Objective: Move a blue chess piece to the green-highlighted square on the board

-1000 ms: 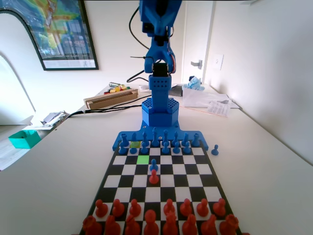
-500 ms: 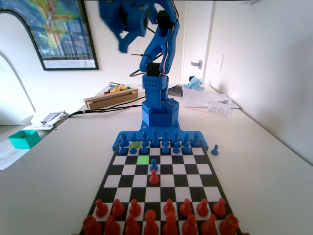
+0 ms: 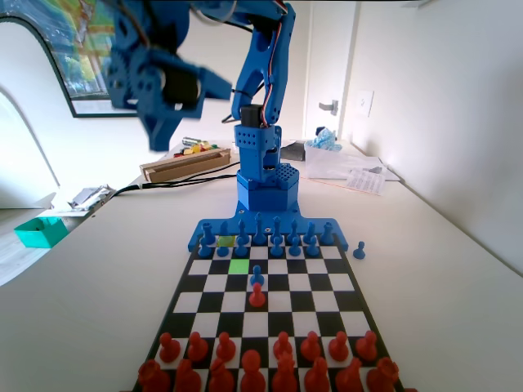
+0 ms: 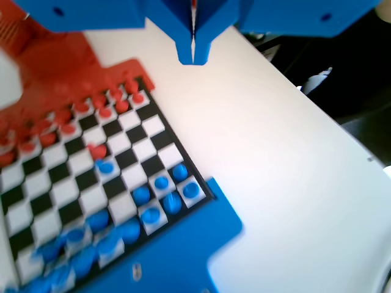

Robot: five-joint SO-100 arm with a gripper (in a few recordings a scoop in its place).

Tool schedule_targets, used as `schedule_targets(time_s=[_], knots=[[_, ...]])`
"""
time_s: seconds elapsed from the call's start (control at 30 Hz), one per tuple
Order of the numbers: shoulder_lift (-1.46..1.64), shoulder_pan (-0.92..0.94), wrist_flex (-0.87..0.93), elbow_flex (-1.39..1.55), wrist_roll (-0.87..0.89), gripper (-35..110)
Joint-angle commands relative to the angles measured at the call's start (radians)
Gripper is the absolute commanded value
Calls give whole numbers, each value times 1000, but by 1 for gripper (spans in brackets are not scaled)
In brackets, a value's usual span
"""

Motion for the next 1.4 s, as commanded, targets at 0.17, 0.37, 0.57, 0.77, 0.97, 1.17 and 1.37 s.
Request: schedule_targets(time_s=[0.17, 0.37, 0.57, 0.77, 0.97, 1.17, 1.37], knots=[[-44, -48, -189, 109, 259, 1], [-41, -123, -229, 163, 371, 1], [-67, -176, -206, 183, 414, 1], [-130, -210, -198, 236, 367, 1], [-141, -229, -276, 371, 275, 1], [-179, -235, -239, 391, 225, 3], [-270, -222, -161, 327, 201, 4]])
